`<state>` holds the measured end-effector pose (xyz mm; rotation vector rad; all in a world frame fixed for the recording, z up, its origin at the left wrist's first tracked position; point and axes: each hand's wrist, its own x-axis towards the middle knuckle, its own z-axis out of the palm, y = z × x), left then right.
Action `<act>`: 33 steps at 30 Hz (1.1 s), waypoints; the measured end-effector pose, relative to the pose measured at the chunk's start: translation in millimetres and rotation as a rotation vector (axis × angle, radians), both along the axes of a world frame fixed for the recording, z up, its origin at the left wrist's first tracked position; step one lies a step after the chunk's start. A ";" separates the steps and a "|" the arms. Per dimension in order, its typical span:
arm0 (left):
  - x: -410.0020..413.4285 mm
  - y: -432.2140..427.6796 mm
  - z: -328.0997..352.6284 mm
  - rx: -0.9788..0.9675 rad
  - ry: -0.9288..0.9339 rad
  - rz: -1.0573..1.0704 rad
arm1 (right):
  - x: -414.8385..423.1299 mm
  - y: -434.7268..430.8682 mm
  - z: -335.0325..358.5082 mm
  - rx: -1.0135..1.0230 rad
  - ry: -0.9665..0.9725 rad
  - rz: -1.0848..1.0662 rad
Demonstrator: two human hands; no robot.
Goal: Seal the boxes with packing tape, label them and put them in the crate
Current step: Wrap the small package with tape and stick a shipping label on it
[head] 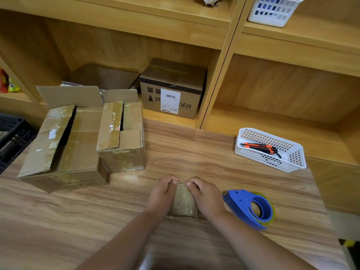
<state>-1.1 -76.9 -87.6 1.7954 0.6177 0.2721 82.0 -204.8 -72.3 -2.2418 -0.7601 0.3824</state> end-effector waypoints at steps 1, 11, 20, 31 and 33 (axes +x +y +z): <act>0.8 -0.6 6.2 0.015 -0.016 0.019 | -2.2 0.7 2.2 0.038 -0.041 -0.012; -22.1 0.2 -6.7 0.252 -0.121 0.021 | -13.4 -7.8 -16.3 0.143 -0.593 0.111; -36.3 -6.7 -20.9 -0.045 0.075 -0.027 | -30.4 -17.2 -31.7 -0.048 -0.527 0.208; -15.0 2.4 -20.4 -0.082 0.218 -0.131 | 3.8 -3.4 -21.5 -0.260 0.097 0.047; -13.4 3.1 -20.8 -0.098 0.227 -0.108 | 6.9 -2.4 -24.8 -0.239 0.088 0.035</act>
